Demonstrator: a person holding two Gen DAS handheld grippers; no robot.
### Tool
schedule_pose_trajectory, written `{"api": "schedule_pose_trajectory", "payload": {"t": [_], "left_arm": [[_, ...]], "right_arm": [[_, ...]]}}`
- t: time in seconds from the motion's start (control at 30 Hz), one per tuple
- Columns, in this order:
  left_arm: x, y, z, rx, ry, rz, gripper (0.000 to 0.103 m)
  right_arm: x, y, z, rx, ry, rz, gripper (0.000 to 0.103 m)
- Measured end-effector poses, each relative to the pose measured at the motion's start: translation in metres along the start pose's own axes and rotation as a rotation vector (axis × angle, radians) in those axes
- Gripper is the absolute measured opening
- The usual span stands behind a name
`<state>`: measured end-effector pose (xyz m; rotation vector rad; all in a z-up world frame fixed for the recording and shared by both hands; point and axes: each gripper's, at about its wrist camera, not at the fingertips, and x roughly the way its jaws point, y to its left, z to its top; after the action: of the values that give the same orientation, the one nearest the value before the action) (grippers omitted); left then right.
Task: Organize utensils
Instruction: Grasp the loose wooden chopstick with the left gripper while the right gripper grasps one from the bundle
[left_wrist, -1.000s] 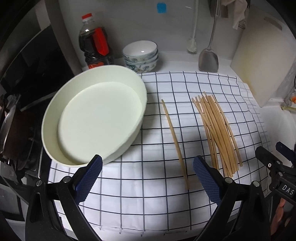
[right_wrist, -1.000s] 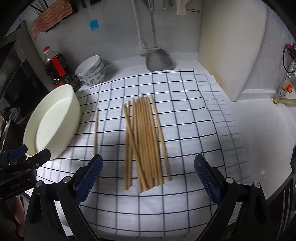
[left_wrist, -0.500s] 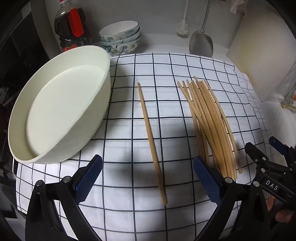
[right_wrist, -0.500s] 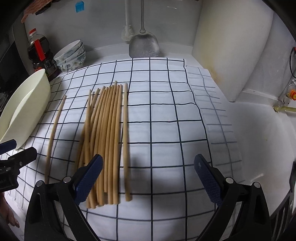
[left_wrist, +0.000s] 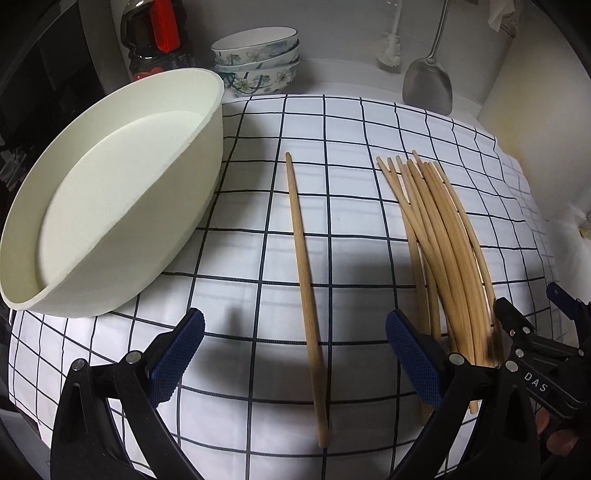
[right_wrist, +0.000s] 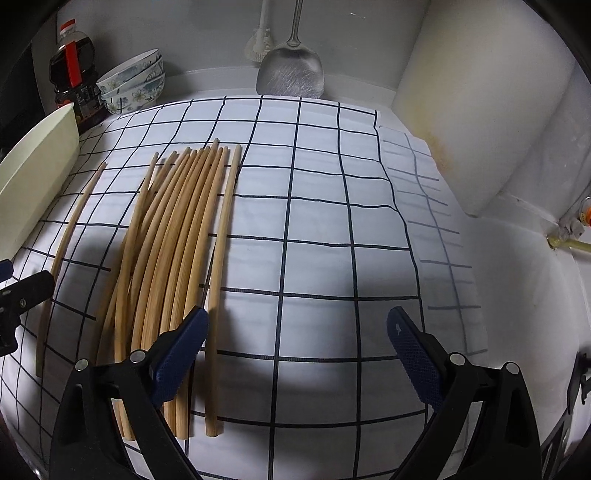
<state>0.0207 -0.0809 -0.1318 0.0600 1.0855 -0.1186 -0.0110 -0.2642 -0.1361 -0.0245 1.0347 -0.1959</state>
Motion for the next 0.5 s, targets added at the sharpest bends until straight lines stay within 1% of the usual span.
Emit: {"api": "schedule_pose_trajectory", "payload": {"t": [0.1,0.17,0.3,0.37,0.5], "left_arm": [[0.005,-0.003,-0.002,0.016,0.000,0.024,0.097],[0.009,-0.003,-0.003,0.016,0.000,0.026,0.097],[0.017,-0.001,-0.005,0.015,0.010,0.056,0.097],[0.023,0.001,-0.005,0.006,0.020,0.066,0.097],[0.030,0.005,0.002,-0.021,0.028,0.065,0.097]], "right_arm": [[0.002,0.003,0.000,-0.014,-0.005,0.002,0.094],[0.003,0.006,0.000,-0.028,-0.008,-0.002,0.094],[0.007,0.009,0.002,-0.047,-0.021,-0.004,0.093],[0.008,0.010,0.004,-0.053,-0.031,0.002,0.091],[0.010,0.010,0.008,-0.056,-0.042,0.026,0.083]]}}
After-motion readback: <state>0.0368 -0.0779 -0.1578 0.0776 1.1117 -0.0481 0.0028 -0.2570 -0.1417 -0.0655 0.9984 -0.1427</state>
